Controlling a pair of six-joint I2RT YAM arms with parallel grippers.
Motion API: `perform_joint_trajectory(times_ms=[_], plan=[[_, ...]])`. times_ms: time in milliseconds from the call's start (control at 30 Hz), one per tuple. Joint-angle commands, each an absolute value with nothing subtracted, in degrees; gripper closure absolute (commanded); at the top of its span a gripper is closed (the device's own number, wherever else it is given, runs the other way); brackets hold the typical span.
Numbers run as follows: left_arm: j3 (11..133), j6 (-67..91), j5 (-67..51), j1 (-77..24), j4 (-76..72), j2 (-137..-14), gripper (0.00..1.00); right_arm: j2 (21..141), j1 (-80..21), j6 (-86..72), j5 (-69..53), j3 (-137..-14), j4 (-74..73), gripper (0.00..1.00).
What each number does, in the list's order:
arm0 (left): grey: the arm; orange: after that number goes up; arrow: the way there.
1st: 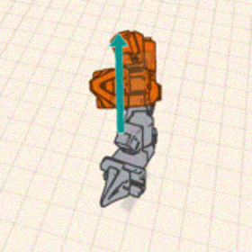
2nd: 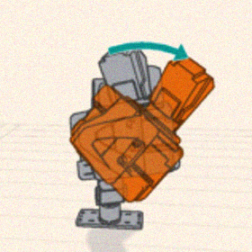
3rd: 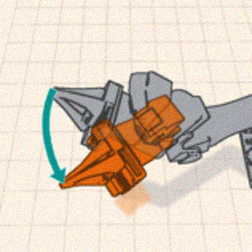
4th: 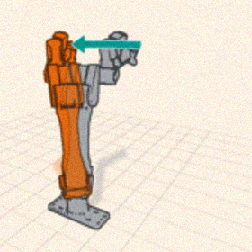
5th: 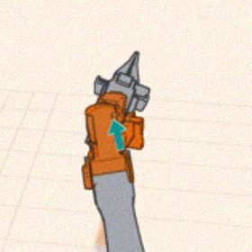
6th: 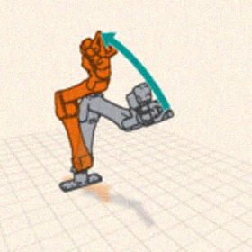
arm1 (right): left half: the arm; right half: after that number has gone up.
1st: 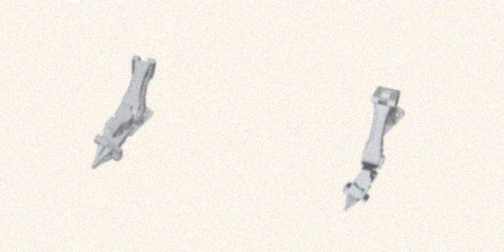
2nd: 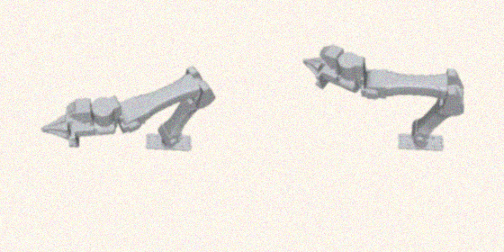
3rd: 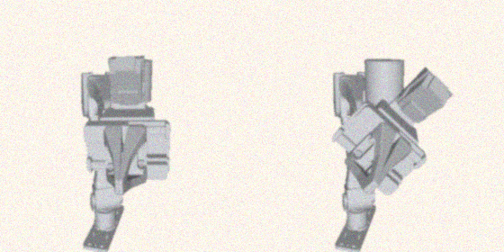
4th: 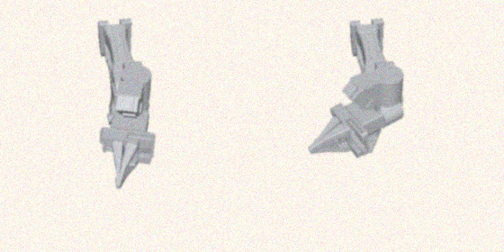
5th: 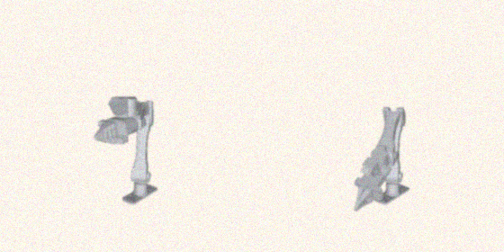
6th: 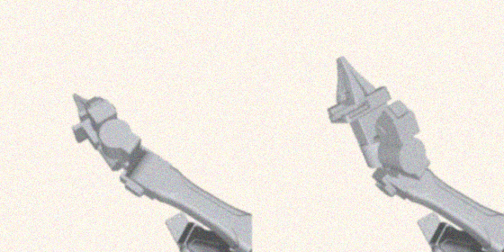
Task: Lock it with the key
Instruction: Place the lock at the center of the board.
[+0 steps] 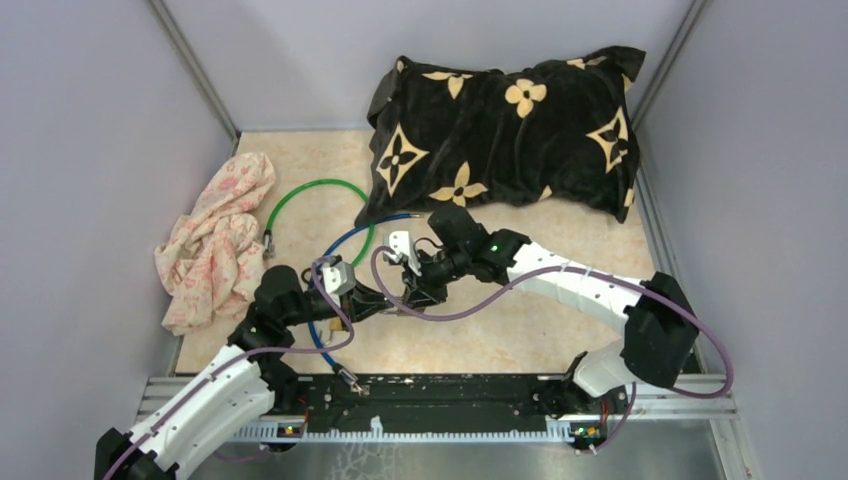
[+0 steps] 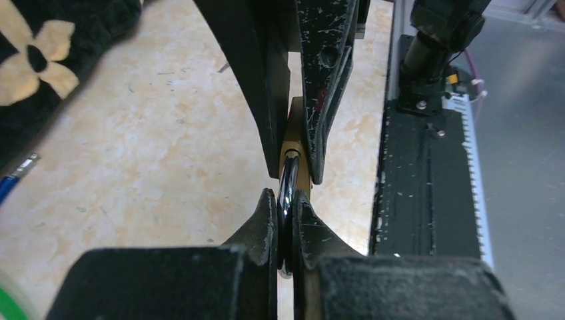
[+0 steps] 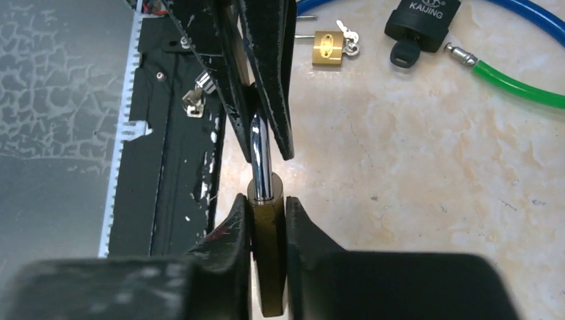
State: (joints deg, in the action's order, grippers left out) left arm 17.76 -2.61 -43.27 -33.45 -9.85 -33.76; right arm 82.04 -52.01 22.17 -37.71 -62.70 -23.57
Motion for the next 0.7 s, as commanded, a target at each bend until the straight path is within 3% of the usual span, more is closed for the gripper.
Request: perform_joint_trajectory(times_ms=[0,33,67,100,133,167,333,567,600,667], plan=[[20.1,-0.2,-44.3,-33.8,-16.1,-32.2,1.00,82.1,-52.1,18.2,-35.6,-65.5,-21.6,1.00],[19.9,1.4,-43.0,-33.8,-15.9,-32.0,1.00,81.8,-51.6,16.4,-34.1,-64.8,-21.3,1.00],[19.6,3.3,-40.4,-33.8,-15.8,-31.6,0.92,81.4,-50.6,14.2,-32.7,-63.6,-20.4,1.00],[19.2,5.4,-37.3,-33.7,-15.6,-31.2,0.49,80.8,-48.8,11.1,-31.7,-61.9,-19.1,1.00],[18.9,7.5,-34.1,-33.6,-15.6,-30.6,0.15,80.4,-46.2,7.4,-31.2,-60.2,-17.7,1.00],[18.4,10.1,-30.2,-33.3,-15.8,-29.7,0.03,80.2,-43.0,3.4,-30.6,-58.0,-16.3,1.00],[15.4,20.4,-17.0,-29.2,-17.5,-26.5,0.01,82.1,-24.2,-16.5,-33.1,-46.5,-8.5,1.00],[14.8,23.6,-8.2,-23.8,-13.8,-22.4,0.01,84.3,-14.1,-21.3,-27.7,-41.5,-7.9,1.00],[14.8,24.0,-7.9,-23.3,-13.3,-21.8,0.01,84.1,-13.1,-21.3,-26.2,-41.6,-8.7,0.93],[14.9,24.8,-7.5,-22.2,-12.9,-21.1,0.01,83.4,-11.9,-21.2,-20.5,-42.9,-11.7,0.55]])
